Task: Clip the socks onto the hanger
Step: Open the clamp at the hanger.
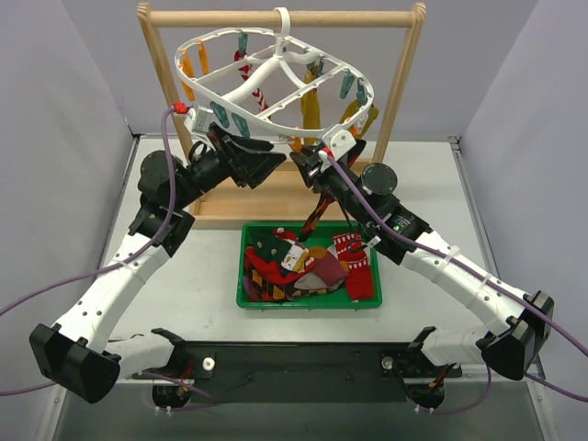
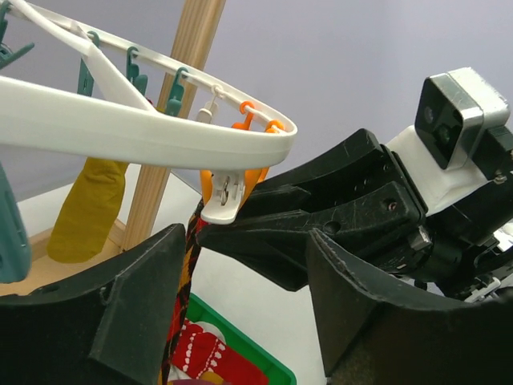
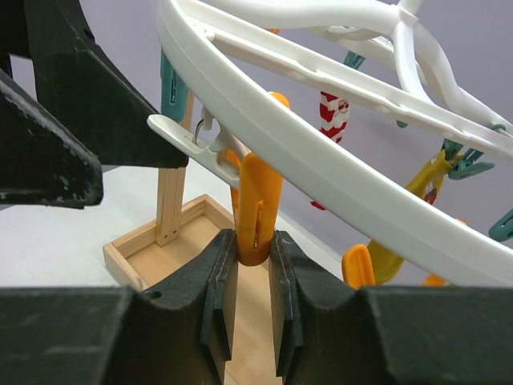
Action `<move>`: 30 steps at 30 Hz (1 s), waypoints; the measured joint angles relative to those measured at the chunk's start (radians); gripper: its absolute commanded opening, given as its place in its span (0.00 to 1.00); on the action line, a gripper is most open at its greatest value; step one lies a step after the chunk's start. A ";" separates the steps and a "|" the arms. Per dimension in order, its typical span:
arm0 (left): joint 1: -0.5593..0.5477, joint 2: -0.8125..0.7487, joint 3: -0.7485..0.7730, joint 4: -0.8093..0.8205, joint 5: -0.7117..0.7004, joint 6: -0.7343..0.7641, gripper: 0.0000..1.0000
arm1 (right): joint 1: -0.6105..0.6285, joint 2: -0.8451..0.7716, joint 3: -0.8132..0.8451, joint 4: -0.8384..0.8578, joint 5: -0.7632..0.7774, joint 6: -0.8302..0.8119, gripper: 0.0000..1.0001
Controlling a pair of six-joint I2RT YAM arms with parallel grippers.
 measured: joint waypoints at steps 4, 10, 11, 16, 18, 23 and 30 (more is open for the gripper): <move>-0.002 0.008 -0.004 0.021 -0.003 0.007 0.54 | 0.000 0.000 0.003 -0.002 -0.003 0.000 0.00; -0.002 0.029 -0.003 0.057 -0.025 0.016 0.50 | 0.001 0.000 0.003 -0.016 -0.003 0.000 0.00; -0.002 0.031 -0.003 0.059 -0.028 0.016 0.49 | 0.001 0.000 0.003 -0.016 -0.003 0.001 0.00; -0.002 0.033 -0.002 0.064 -0.040 0.014 0.30 | 0.001 0.000 0.003 -0.016 -0.003 0.004 0.00; -0.002 0.034 -0.001 0.069 -0.045 0.016 0.27 | 0.001 0.000 0.003 -0.018 -0.003 0.004 0.00; 0.002 0.034 0.001 0.071 -0.051 0.015 0.26 | 0.001 0.000 0.003 -0.023 -0.003 0.004 0.00; 0.028 0.035 0.019 0.065 -0.031 0.000 0.26 | 0.000 0.000 0.003 -0.015 -0.002 0.000 0.00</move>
